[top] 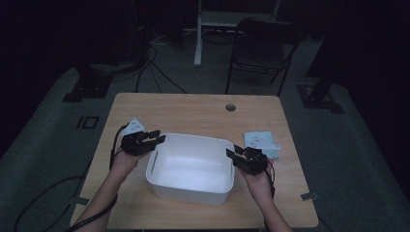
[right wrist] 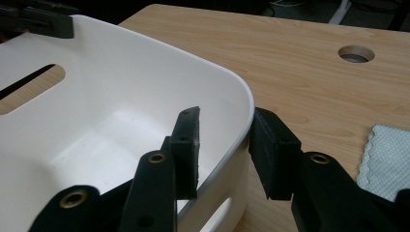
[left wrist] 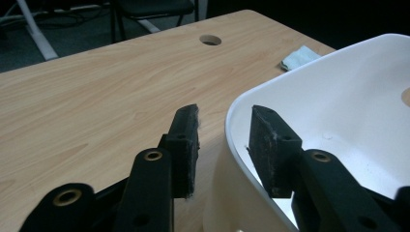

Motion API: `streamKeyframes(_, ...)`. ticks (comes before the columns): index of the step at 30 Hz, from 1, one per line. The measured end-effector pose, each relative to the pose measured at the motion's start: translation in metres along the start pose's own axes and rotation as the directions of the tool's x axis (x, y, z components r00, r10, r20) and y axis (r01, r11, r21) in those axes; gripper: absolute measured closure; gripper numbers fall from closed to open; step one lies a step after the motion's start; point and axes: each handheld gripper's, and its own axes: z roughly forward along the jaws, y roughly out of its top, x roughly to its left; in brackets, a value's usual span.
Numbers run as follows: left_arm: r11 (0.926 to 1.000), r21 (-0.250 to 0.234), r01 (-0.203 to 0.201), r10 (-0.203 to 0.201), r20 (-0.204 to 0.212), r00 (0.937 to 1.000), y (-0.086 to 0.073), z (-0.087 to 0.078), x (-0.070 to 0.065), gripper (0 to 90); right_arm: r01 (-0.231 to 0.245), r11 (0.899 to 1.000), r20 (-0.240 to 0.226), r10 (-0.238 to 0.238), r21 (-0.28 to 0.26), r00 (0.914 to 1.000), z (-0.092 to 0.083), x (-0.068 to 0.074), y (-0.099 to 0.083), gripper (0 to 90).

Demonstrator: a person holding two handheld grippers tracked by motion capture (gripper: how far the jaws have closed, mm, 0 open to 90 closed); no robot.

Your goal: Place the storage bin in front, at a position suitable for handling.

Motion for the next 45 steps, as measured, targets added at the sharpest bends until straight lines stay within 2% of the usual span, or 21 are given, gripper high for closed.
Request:
streamKeyframes(4, 0.9996, 0.006, -0.027, 0.027, 0.010, 0.9996, 0.002, 0.006, 0.000, 68.7, -0.005, 1.000, 0.004, 0.005, -0.002, 1.0000, 0.000, 0.000, 0.000, 65.1)
streamKeyframes(5, 0.9992, 0.025, -0.031, 0.030, 0.036, 0.9989, 0.002, 0.010, 0.000, 68.7, -0.008, 1.000, 0.009, 0.008, -0.004, 0.9999, 0.000, 0.001, 0.000, 65.6)
streamKeyframes(6, 0.9991, 0.024, -0.035, 0.034, 0.036, 0.9988, 0.002, 0.010, -0.001, 71.3, -0.005, 1.000, 0.012, 0.005, 0.000, 0.9999, 0.000, 0.001, 0.001, 66.1)
streamKeyframes(8, 0.9996, 0.017, -0.022, 0.021, 0.052, 0.9984, 0.002, 0.011, -0.001, 75.4, -0.006, 1.000, 0.016, 0.006, 0.001, 0.9998, 0.000, 0.001, 0.001, 66.9)
streamKeyframes(12, 1.0000, 0.007, 0.000, 0.000, 0.048, 0.9988, 0.000, 0.008, -0.001, 77.5, -0.013, 1.000, 0.022, 0.013, -0.002, 0.9997, 0.000, 0.000, 0.003, 69.4)
streamKeyframes(18, 0.9999, 0.006, -0.009, 0.009, 0.026, 0.9996, -0.003, 0.002, -0.005, 78.7, -0.020, 1.000, 0.017, 0.020, 0.001, 0.9997, 0.003, -0.002, 0.007, 73.9)
streamKeyframes(23, 1.0000, -0.007, -0.001, 0.001, 0.009, 1.0000, -0.008, -0.004, -0.008, 79.5, -0.019, 1.000, 0.019, 0.019, -0.002, 0.9996, 0.006, -0.003, 0.011, 77.3)
streamKeyframes(30, 0.9999, 0.002, -0.012, 0.012, -0.018, 0.9998, -0.011, -0.011, -0.015, 79.8, 0.004, 1.000, 0.030, -0.004, 0.007, 0.9996, 0.013, -0.002, 0.016, 80.8)
streamKeyframes(35, 0.9999, -0.010, -0.010, 0.009, -0.030, 0.9995, -0.016, -0.016, -0.020, 79.7, -0.006, 1.000, 0.019, 0.006, 0.012, 0.9998, 0.020, -0.004, 0.019, 83.4)
streamKeyframes(42, 0.9999, -0.009, 0.007, -0.008, -0.058, 0.9983, -0.020, -0.024, -0.025, 79.2, 0.010, 1.000, -0.004, -0.010, 0.016, 0.9999, 0.028, -0.006, 0.025, 83.4)
streamKeyframes(45, 1.0000, -0.006, 0.002, -0.002, -0.069, 0.9976, -0.022, -0.027, -0.029, 78.8, 0.011, 1.000, -0.013, -0.010, 0.019, 0.9999, 0.032, -0.007, 0.027, 83.3)
